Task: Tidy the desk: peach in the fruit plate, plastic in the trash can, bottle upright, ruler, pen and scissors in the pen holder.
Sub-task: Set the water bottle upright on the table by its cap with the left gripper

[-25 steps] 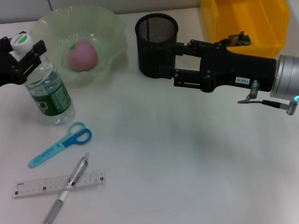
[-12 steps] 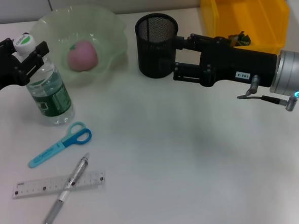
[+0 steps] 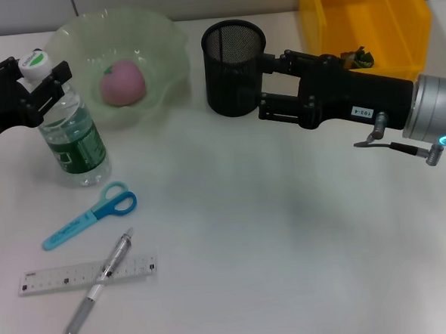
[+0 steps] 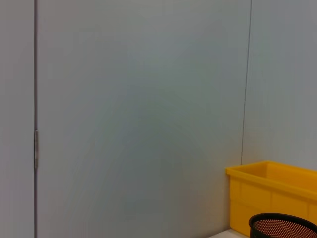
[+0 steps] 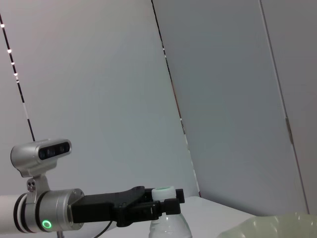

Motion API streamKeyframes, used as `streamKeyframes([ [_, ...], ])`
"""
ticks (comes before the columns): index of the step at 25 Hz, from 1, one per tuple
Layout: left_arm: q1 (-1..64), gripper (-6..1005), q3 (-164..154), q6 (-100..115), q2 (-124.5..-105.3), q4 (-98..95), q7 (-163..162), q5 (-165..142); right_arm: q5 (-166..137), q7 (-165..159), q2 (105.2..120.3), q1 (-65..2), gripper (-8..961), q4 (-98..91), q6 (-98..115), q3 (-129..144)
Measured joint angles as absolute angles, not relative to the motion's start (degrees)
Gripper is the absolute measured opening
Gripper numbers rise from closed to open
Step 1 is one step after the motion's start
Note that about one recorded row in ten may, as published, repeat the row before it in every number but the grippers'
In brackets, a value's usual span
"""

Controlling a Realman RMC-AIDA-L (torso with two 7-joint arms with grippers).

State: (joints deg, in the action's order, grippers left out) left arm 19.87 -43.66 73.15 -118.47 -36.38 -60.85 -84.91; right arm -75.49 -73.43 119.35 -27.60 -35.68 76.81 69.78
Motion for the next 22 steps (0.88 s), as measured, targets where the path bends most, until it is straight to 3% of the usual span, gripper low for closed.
streamKeyframes([
  [7,19.9,443,-43.5,73.4,-118.39,-36.4,-60.9,-85.0,-75.5,-73.4,119.35,-27.6,741,-35.7,76.8,69.8],
  [22,20.0,555,-43.9,73.8,-118.21,-36.9,-63.9,-84.3,-75.5,-73.4,119.35,-27.6,741,-35.7,76.8,69.8],
])
